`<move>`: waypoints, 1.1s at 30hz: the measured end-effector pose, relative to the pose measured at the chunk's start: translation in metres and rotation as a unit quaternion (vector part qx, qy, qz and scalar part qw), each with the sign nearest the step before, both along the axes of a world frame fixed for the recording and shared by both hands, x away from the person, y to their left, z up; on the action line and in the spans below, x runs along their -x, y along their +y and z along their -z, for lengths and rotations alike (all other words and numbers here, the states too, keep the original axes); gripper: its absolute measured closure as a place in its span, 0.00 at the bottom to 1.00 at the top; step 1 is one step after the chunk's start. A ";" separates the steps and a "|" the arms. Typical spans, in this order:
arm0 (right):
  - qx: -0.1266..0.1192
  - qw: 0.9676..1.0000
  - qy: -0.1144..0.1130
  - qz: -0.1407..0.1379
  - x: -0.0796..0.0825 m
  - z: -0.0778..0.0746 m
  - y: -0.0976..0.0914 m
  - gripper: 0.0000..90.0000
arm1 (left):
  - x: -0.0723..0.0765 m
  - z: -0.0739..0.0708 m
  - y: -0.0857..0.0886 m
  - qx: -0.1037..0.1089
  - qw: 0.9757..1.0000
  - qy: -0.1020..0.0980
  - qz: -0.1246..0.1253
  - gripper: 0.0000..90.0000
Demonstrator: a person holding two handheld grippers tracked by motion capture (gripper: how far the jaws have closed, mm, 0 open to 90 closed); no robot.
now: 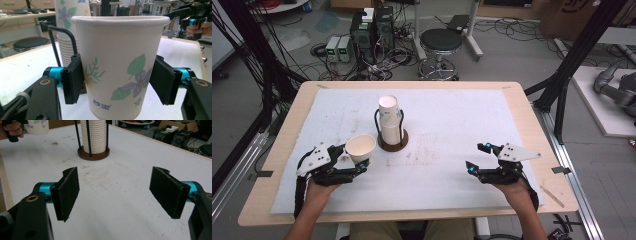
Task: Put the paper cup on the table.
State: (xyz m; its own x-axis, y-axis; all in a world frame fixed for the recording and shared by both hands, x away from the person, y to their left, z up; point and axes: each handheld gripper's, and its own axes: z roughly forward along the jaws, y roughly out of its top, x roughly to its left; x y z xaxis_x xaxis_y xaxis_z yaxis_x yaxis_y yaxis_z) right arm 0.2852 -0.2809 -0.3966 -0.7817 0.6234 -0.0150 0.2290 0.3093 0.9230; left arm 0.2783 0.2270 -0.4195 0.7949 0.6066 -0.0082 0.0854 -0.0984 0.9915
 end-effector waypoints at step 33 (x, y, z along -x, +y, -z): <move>0.001 1.000 0.007 0.002 0.000 0.004 -0.004 0.27 | -0.058 0.017 0.032 -0.009 0.989 0.024 -0.144 0.37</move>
State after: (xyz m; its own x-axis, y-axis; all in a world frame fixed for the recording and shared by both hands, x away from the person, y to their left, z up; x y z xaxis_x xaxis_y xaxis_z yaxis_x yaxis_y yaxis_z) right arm 0.2853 -0.2846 -0.4008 -0.7794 0.6265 -0.0054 0.2432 0.3105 0.9189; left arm 0.3358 0.2589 -0.4365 0.5884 0.8081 -0.0284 0.1597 -0.0817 0.9838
